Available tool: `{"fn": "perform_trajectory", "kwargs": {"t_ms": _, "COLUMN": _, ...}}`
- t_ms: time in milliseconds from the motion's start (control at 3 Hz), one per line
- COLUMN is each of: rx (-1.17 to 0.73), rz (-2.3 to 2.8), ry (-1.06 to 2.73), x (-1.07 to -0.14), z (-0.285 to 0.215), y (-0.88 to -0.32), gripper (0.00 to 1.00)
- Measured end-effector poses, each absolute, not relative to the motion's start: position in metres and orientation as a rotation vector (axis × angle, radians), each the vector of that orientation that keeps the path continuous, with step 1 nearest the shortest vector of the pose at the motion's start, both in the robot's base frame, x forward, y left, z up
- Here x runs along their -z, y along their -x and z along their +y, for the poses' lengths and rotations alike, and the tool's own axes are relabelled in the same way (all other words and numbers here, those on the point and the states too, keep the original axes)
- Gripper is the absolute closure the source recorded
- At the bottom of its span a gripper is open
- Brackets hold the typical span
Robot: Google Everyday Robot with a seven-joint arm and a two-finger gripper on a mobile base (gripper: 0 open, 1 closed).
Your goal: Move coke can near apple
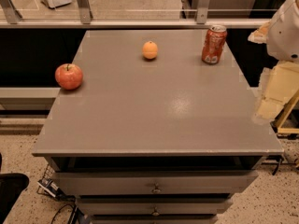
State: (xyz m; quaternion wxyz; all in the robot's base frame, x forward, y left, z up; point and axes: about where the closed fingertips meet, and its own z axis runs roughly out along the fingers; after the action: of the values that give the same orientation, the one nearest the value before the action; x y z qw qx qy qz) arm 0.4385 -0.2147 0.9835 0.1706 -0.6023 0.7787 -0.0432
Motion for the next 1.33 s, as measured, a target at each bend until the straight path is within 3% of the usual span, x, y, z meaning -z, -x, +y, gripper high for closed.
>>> {"fn": "perform_trajectory", "kwargs": {"t_ms": 667, "rx": 0.119, "rz": 2.171, "ry": 1.647, "x": -0.985, "z": -0.219, "y": -0.458, "gripper": 0.00}}
{"fn": "perform_trajectory", "kwargs": {"t_ms": 1333, "rx": -0.006, "rz": 1.951, "ry": 1.296, "x": -0.994, "z": -0.234, "y": -0.569, "gripper": 0.00}}
